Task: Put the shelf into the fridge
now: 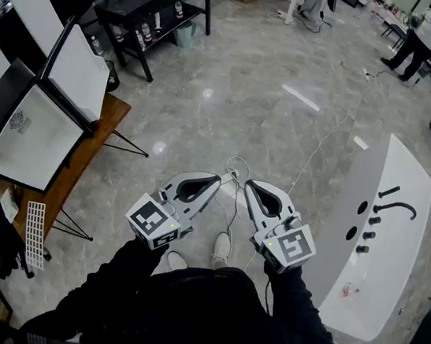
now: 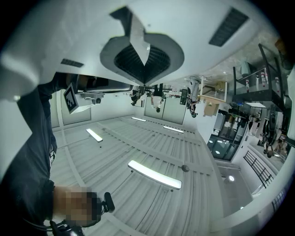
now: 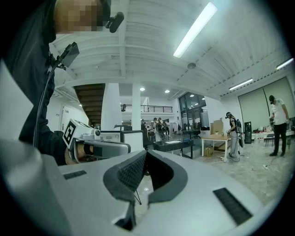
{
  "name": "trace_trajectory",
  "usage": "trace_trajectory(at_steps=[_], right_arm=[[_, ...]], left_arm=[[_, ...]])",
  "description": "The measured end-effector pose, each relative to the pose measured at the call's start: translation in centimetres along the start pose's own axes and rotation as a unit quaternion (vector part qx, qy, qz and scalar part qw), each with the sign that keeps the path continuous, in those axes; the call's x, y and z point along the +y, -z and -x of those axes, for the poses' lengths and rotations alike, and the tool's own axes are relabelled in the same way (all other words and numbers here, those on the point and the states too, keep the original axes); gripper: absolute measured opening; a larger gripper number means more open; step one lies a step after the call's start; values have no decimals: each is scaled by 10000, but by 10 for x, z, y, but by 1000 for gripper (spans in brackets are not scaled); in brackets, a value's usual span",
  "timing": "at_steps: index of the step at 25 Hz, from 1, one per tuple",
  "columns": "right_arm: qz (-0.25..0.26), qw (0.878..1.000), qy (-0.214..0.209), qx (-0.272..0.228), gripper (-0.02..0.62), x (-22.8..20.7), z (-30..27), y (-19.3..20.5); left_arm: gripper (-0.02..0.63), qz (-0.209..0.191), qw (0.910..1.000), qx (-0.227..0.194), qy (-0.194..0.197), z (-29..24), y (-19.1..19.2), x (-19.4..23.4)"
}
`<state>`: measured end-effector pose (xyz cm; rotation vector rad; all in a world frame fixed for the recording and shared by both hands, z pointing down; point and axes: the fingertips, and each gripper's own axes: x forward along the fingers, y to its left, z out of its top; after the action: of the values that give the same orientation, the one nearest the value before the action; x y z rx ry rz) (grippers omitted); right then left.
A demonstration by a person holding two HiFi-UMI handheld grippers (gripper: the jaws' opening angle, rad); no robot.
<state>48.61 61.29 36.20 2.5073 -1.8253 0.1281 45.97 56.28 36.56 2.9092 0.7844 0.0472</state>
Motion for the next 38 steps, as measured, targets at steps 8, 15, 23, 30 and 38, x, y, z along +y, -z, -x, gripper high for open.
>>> trace_trajectory(at_steps=[8,15,23,30,38], right_arm=[[-14,9999,138,62,8,-11,1,7],[82,10000,-43,15,8,-26,-8,8],[-29,9953,-936,-254,6,-33,-45,-5],[-344,9743,-2198,-343,6,8,-122,-6],[-303,9092,-4148,-200,6,150,-218,-8]], left_arm=[[6,11,10000,17,44,-7,1,1],[6,-35,9999,-121,-73,-20,-5,10],[6,-158,9974,-176,-678,-21,-12,35],[6,-150,9882,-83,-1523,31,-4,88],[5,-149,9482,-240,-3163,180,-12,135]])
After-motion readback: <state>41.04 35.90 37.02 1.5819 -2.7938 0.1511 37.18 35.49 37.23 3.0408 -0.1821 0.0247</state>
